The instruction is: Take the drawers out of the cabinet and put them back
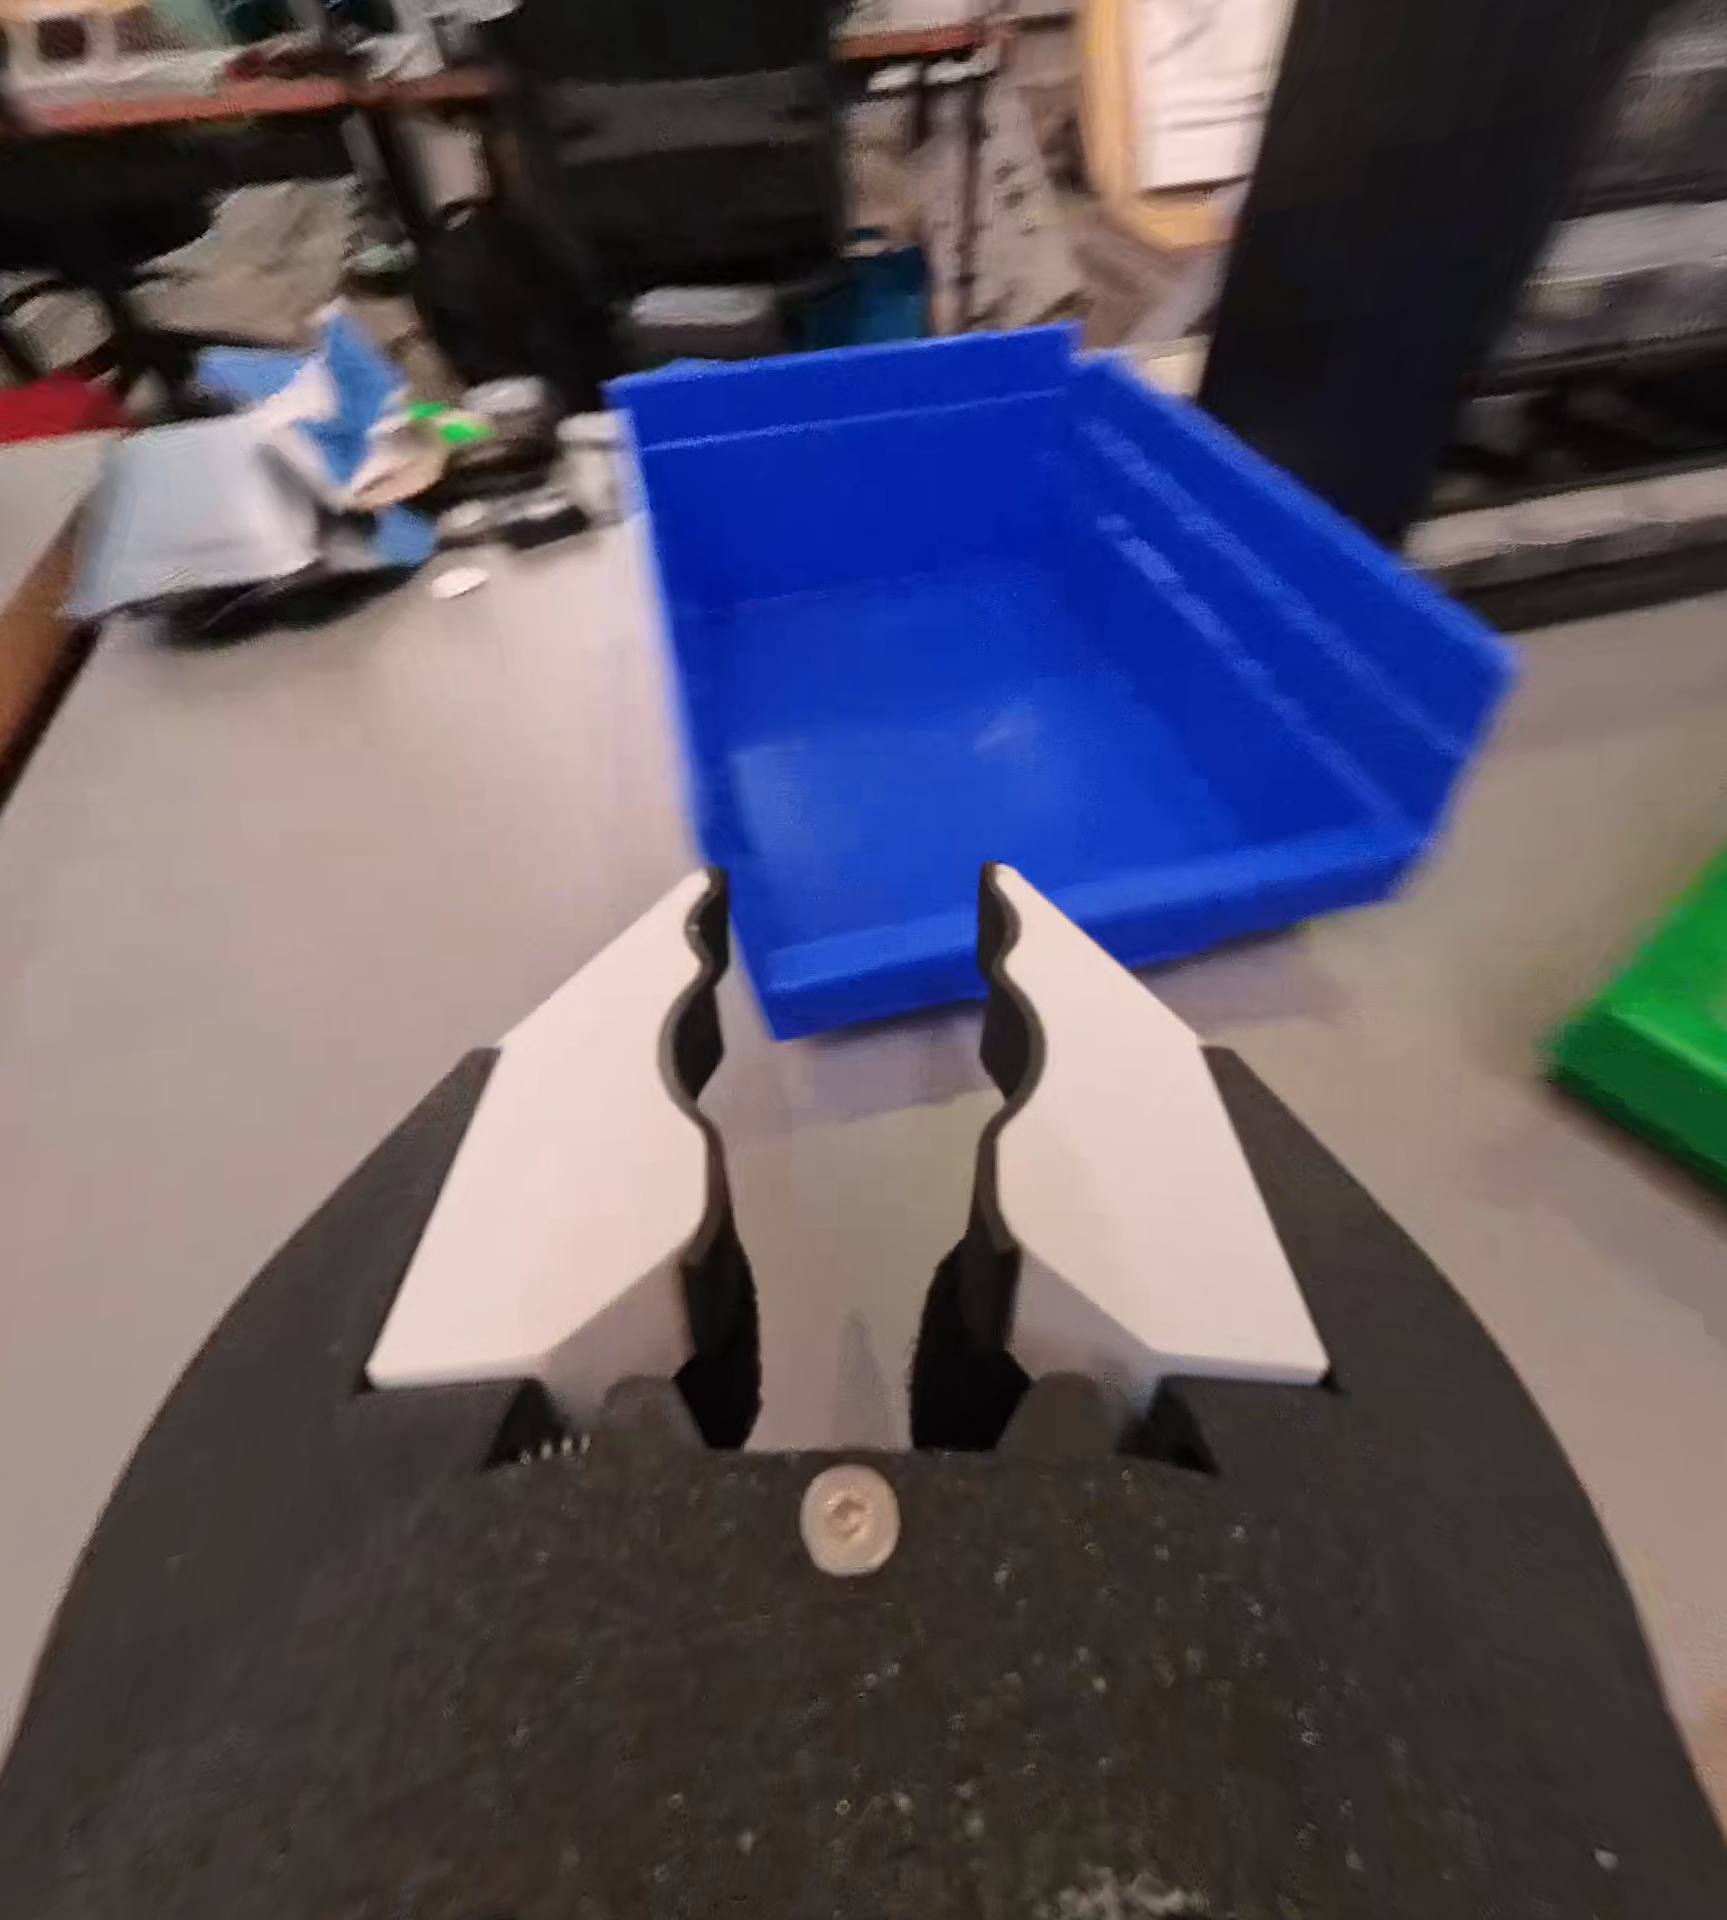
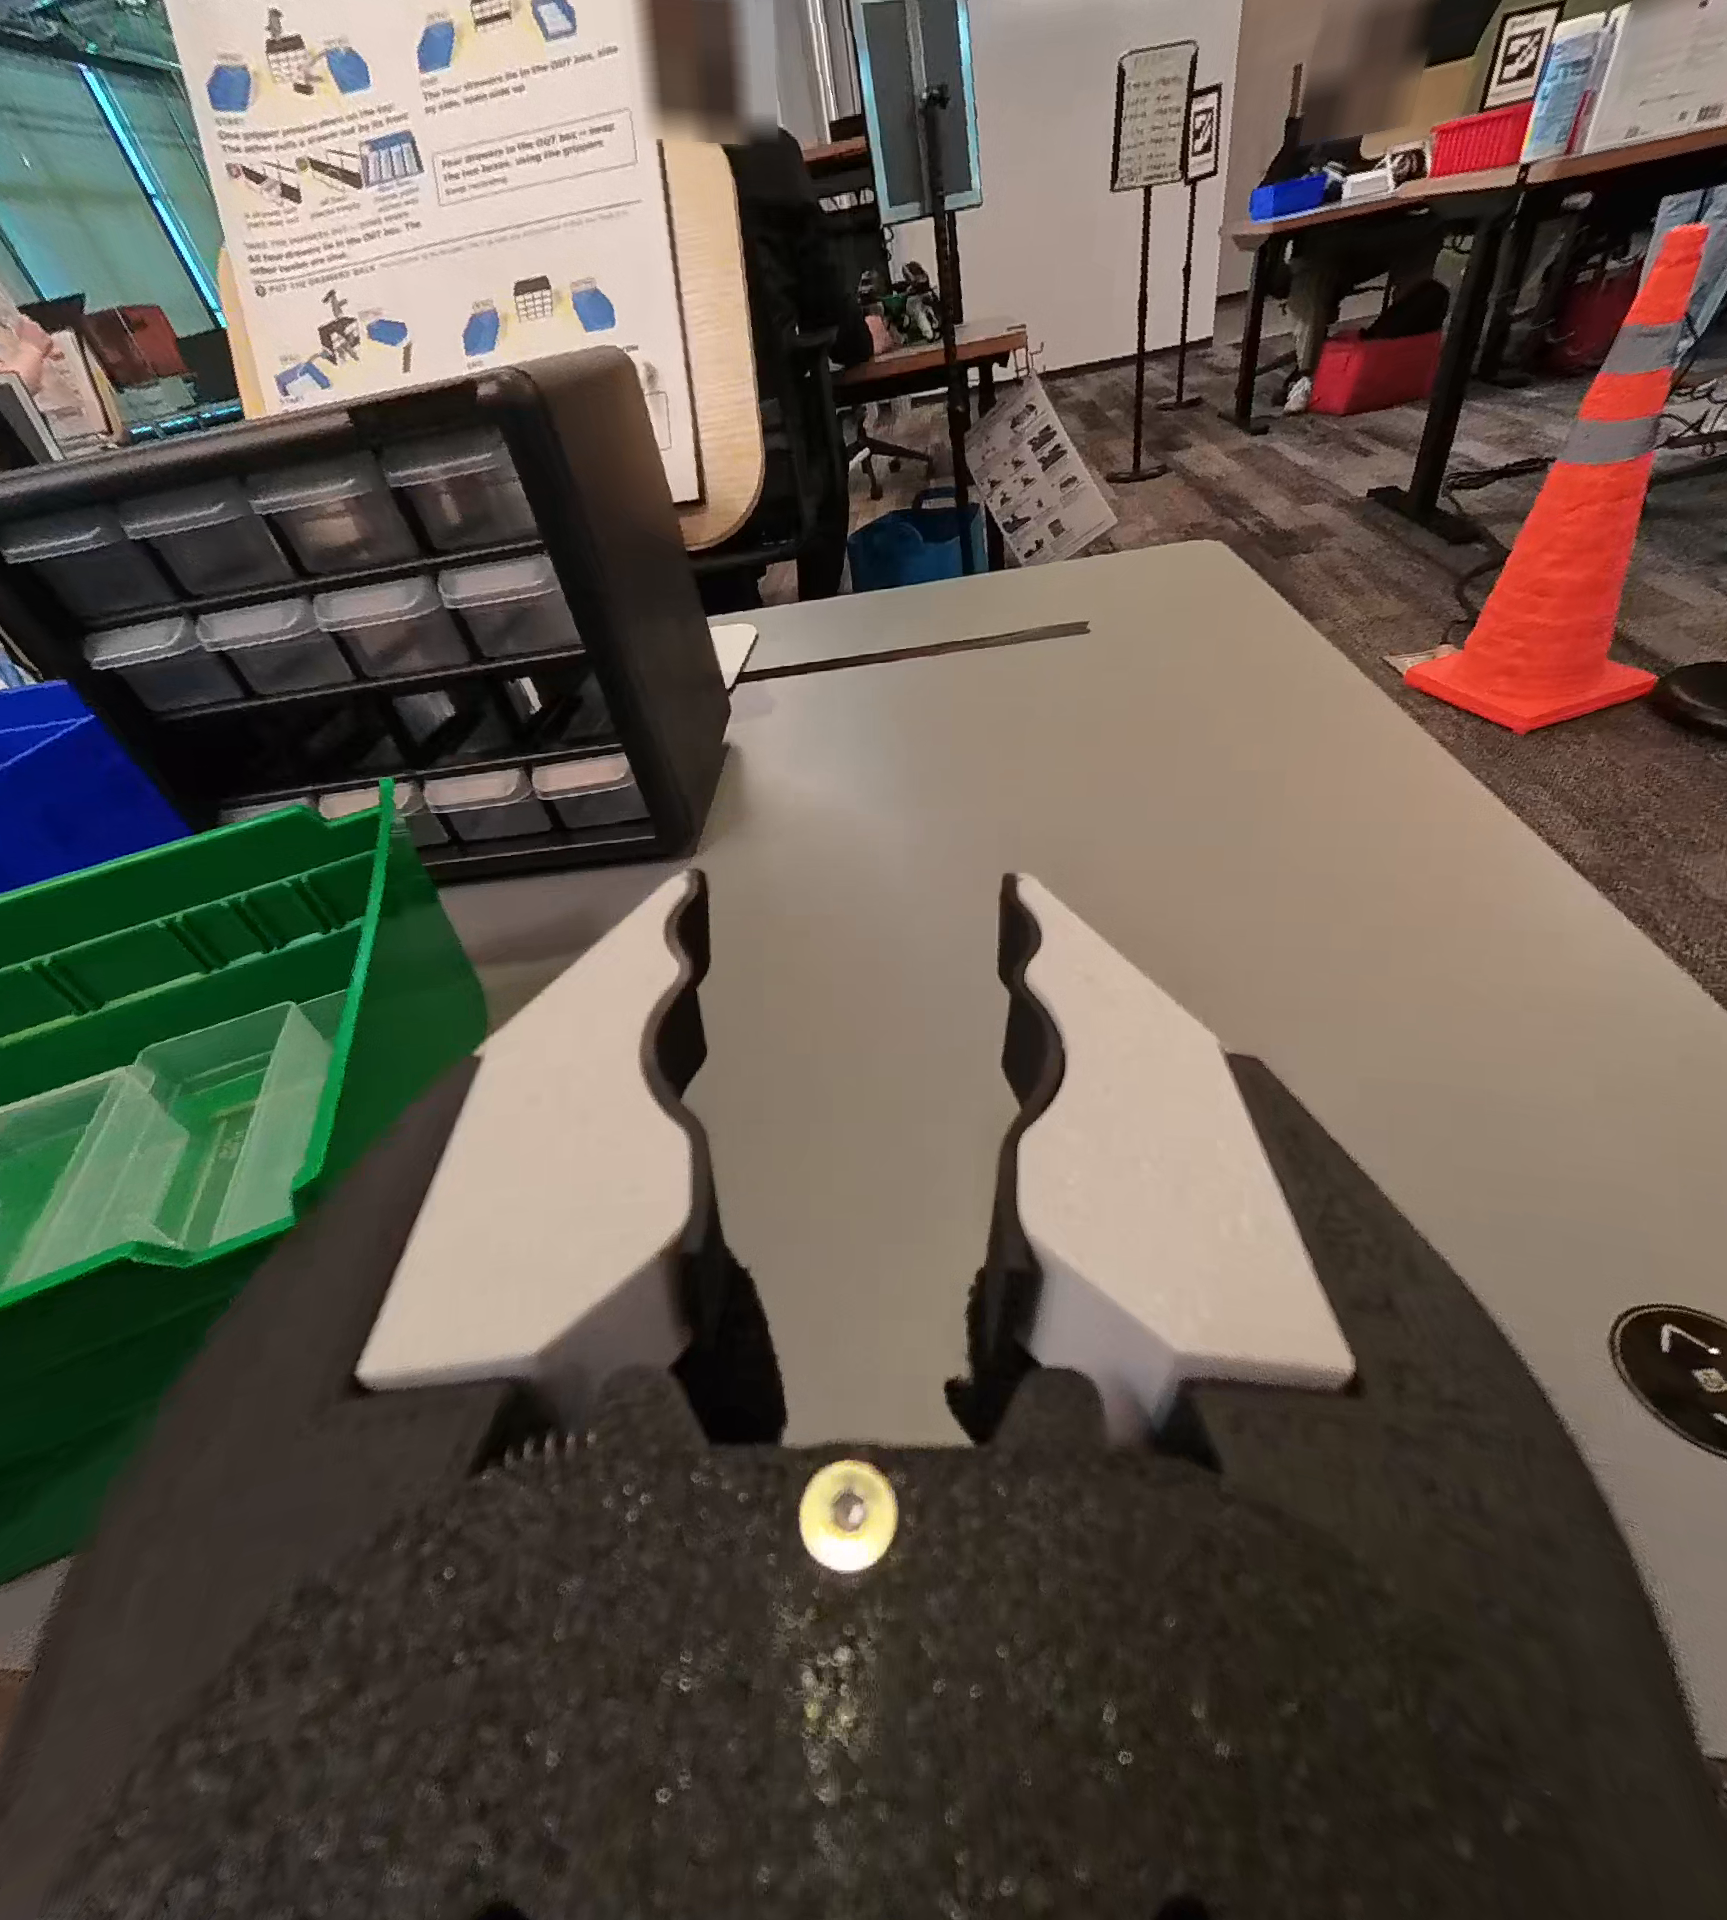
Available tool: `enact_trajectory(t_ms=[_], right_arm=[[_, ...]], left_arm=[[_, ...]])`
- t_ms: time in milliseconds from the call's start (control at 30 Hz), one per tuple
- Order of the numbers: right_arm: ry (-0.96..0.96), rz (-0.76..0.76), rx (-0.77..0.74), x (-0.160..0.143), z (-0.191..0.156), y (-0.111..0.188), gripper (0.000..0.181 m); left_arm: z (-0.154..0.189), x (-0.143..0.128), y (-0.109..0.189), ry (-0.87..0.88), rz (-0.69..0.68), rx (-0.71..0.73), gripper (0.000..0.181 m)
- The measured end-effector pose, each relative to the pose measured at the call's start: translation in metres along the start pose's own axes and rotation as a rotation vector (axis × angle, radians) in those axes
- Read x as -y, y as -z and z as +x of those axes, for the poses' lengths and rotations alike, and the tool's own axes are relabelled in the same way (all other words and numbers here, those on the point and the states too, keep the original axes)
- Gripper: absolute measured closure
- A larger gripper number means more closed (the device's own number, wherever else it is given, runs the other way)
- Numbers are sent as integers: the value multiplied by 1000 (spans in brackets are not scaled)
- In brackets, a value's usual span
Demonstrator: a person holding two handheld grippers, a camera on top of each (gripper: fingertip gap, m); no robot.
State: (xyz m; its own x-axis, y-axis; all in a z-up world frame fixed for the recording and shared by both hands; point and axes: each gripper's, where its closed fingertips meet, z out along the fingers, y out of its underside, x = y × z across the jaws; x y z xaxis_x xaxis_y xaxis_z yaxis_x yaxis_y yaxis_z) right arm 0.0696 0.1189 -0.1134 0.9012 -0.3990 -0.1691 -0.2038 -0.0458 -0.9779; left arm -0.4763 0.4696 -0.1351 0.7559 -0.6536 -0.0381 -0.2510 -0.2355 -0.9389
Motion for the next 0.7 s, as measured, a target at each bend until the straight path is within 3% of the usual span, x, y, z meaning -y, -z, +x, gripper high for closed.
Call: enact_trajectory(t_ms=[133,300,367,433,467,600,700], right_arm=[[27,-10,-8,-3,-5,3,126],[86,-36,-27,-10,-7,10,126],[100,-45,-33,-13,-6,12,126],[108,-50,-35,-16,-6,16,126],[113,-54,-34,-17,-7,18,126],[144,-85,12,-22,-35,29,128],[181,-99,156,-18,-100,30,130]], left_arm=[[-36,-12,-38,57,-71,120,118],[-45,-21,-85,99,-146,174,123],[-47,-17,-94,98,-147,177,132],[-48,-14,-96,70,-142,171,168],[-44,-15,-97,61,-149,138,175],[-41,-19,-85,73,-172,84,177],[-46,-23,-69,64,-154,65,178]])
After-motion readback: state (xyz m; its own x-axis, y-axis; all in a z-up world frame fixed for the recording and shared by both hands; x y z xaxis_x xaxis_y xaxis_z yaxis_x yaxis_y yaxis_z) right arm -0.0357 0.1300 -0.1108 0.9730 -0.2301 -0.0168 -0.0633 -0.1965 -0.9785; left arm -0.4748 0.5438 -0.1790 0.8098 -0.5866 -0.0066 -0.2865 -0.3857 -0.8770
